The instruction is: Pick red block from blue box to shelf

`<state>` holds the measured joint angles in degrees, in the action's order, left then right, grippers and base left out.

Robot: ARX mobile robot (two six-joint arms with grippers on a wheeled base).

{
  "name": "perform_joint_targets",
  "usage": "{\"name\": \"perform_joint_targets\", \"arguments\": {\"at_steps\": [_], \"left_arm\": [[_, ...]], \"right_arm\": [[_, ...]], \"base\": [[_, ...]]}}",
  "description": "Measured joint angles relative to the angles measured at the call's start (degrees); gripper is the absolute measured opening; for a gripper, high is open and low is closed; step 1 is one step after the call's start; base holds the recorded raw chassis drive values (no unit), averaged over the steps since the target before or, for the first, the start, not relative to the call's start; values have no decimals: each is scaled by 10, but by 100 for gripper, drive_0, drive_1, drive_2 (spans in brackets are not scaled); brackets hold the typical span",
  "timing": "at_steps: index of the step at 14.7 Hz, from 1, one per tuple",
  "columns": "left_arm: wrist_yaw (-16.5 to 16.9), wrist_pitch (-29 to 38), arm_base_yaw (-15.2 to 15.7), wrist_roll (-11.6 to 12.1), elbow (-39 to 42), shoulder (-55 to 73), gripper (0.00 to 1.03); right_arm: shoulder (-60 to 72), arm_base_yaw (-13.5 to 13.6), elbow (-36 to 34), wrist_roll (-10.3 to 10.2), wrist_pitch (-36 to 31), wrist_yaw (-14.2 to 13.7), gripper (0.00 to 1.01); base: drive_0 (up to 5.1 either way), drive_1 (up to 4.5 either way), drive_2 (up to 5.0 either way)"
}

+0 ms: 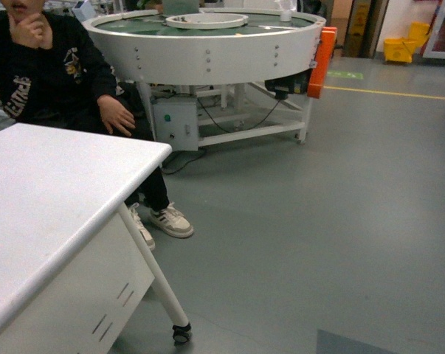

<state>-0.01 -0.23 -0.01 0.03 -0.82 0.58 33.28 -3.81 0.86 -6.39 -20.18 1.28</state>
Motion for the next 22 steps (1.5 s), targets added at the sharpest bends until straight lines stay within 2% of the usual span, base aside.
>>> {"name": "perform_joint_targets", "arguments": {"at_steps": [9, 22], "left_arm": [[0, 0, 0, 0, 0, 0, 98], [-2, 2, 0, 0, 0, 0, 98]], "right_arm": [[0, 0, 0, 0, 0, 0, 27], [0, 0, 0, 0, 0, 0, 27]], "base": [[-154, -154, -154], [-158, 272, -589]]}}
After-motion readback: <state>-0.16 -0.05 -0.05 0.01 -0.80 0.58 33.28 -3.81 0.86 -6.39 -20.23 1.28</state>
